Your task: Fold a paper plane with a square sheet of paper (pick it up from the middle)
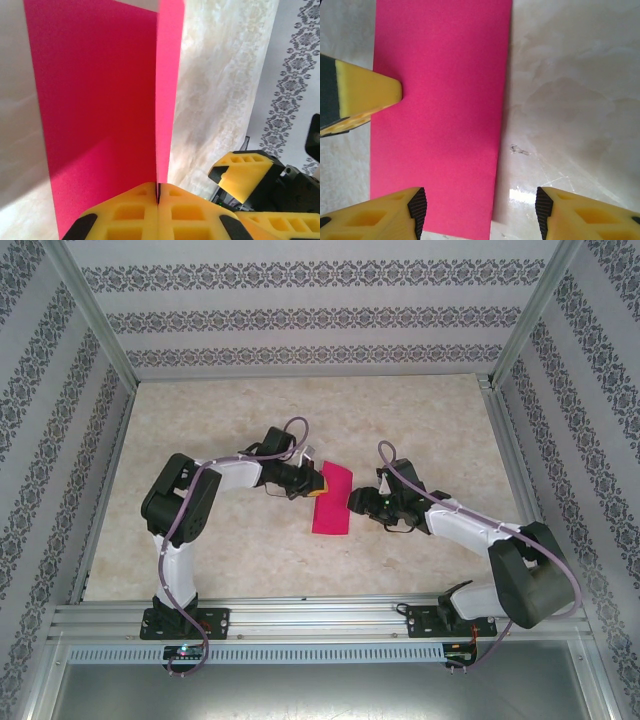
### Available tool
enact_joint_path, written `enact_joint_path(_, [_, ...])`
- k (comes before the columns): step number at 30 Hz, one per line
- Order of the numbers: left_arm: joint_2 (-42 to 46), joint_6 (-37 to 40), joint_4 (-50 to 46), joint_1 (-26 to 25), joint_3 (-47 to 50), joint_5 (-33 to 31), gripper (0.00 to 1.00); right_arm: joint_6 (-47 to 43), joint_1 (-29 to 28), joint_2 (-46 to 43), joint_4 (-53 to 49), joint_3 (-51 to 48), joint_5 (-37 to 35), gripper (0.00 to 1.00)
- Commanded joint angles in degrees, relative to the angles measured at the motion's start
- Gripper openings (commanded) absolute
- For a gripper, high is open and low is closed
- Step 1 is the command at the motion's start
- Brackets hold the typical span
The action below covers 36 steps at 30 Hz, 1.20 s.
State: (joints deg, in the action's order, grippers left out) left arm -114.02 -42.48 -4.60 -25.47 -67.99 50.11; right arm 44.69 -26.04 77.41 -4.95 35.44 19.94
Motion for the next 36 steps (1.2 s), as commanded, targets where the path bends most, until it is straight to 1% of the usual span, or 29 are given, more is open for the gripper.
enact_joint_path(1, [4.8, 9.1, -13.5, 0.4, -3.7, -3.7, 0.0, -0.1, -0.5, -3.6, -1.1, -0.5, -3.0, 0.65])
enact_joint_path(3, [7.8, 13.0, -20.3, 0.4, -6.4, -5.6, 0.0, -0.1, -0.5, -6.5, -2.3, -0.9, -5.7, 0.71])
enact_joint_path(6, [10.9, 17.4, -30.0, 0.4, -10.6, -9.6, 0.0, 0.1, -0.4, -11.7, -3.8, -2.1, -10.0, 0.85])
enact_joint_path(9, [12.6, 20.0, -35.9, 0.3, -14.2, -10.6, 0.0, -0.1, -0.2, -16.6, -5.6, -2.9, -13.3, 0.97])
enact_joint_path(12, [13.1, 20.5, -37.5, 0.1, -15.9, -11.0, 0.0, -0.2, 0.5, -21.0, -5.7, -4.1, -14.4, 0.98])
enact_joint_path(16, [10.9, 20.1, -36.7, -0.6, -17.0, -10.9, 0.0, 1.0, 1.0, -25.7, -3.8, -6.5, -15.8, 0.98])
enact_joint_path(21, [7.9, 16.1, -30.7, -1.8, -14.0, -11.8, 0.0, 4.6, 1.4, -29.8, 0.1, -10.7, -16.9, 0.98])
enact_joint_path(25, [5.3, 15.3, -28.3, -2.5, -12.2, -12.2, 0.0, 4.3, 1.6, -30.9, 3.4, -12.7, -13.4, 0.98])
enact_joint_path(27, [4.8, 14.9, -27.7, -2.6, -11.4, -12.9, 0.0, 1.6, 1.2, -29.4, 5.8, -12.5, -8.8, 0.98])
enact_joint_path(28, [4.9, 14.4, -27.5, -2.6, -10.7, -13.9, 0.0, -0.2, 0.2, -28.2, 6.4, -11.8, -7.3, 0.95])
enact_joint_path(29, [4.9, 14.0, -27.4, -2.6, -10.3, -14.7, 0.0, -1.4, -1.3, -26.9, 5.5, -10.6, -8.0, 0.93])
enact_joint_path(31, [5.3, 13.5, -27.4, -2.6, -9.4, -16.1, 0.01, -6.2, -7.4, -23.1, 1.9, -6.9, -12.1, 0.89])
enact_joint_path(33, [5.6, 13.1, -27.8, -2.6, -8.9, -17.0, 0.09, -9.9, -13.6, -18.3, -1.7, -2.2, -17.1, 0.87])
enact_joint_path(34, [5.7, 13.2, -27.9, -2.6, -8.6, -17.2, 0.17, -11.7, -16.7, -15.3, -3.2, 0.1, -19.4, 0.85])
enact_joint_path(35, [5.8, 13.1, -28.1, -2.6, -8.4, -17.4, 0.23, -13.0, -19.2, -12.9, -4.3, 2.2, -21.1, 0.84])
enact_joint_path(36, [5.8, 13.3, -28.2, -2.6, -8.2, -17.4, 0.23, -14.2, -22.2, -10.2, -5.6, 4.5, -23.8, 0.83])
